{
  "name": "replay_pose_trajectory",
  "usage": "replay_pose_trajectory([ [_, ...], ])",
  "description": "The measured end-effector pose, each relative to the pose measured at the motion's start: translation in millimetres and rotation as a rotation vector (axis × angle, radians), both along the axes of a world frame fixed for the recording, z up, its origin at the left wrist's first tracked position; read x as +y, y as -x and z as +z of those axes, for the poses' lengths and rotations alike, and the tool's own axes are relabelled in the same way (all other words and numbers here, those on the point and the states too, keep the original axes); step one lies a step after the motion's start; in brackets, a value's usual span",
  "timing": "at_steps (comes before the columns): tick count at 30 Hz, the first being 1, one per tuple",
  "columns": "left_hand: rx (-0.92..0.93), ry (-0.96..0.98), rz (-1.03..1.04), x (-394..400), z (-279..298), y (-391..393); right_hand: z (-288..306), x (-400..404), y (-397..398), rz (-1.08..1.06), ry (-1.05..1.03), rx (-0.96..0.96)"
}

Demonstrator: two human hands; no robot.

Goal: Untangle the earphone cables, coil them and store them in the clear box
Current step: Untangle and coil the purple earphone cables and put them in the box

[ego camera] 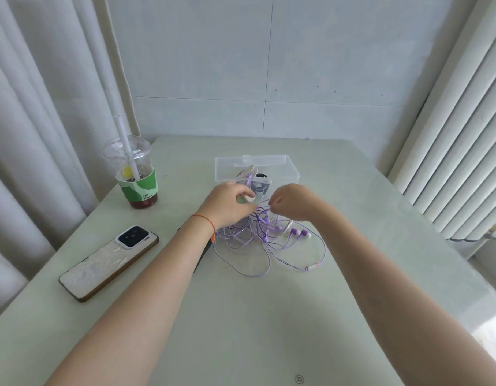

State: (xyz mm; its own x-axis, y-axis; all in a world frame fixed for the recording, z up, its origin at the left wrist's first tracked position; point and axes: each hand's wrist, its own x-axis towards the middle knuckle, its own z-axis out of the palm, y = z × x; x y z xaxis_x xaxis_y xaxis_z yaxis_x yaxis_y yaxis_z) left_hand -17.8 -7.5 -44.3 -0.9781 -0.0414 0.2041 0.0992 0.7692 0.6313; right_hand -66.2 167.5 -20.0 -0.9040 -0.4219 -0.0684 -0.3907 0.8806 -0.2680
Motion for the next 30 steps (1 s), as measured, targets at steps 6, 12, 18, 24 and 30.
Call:
replay_pose_trajectory([
  [6, -0.127, 0.223, 0.057, -6.7, 2.4, -9.3, 13.4, 7.9, 2.6, -0.12, 0.314, 0.144],
  [12, 0.061, 0.058, 0.272, -16.5, 11.3, -5.6, 59.5, 18.3, -3.7, -0.27, 1.001, 0.25],
  [18, 0.053, -0.71, -0.046, 18.4, 40.7, -6.5, 59.7, 4.2, -10.1, -0.103, 0.988, 0.026],
  [24, 0.046, -0.844, 0.033, 39.9, 35.2, 12.5, 52.1, -2.2, -2.5, -0.156, 1.134, -0.054],
  [30, -0.007, -1.292, -0.06, 33.8, 44.6, 14.5, 41.8, 13.0, 8.3, -0.161, 1.216, -0.074],
])
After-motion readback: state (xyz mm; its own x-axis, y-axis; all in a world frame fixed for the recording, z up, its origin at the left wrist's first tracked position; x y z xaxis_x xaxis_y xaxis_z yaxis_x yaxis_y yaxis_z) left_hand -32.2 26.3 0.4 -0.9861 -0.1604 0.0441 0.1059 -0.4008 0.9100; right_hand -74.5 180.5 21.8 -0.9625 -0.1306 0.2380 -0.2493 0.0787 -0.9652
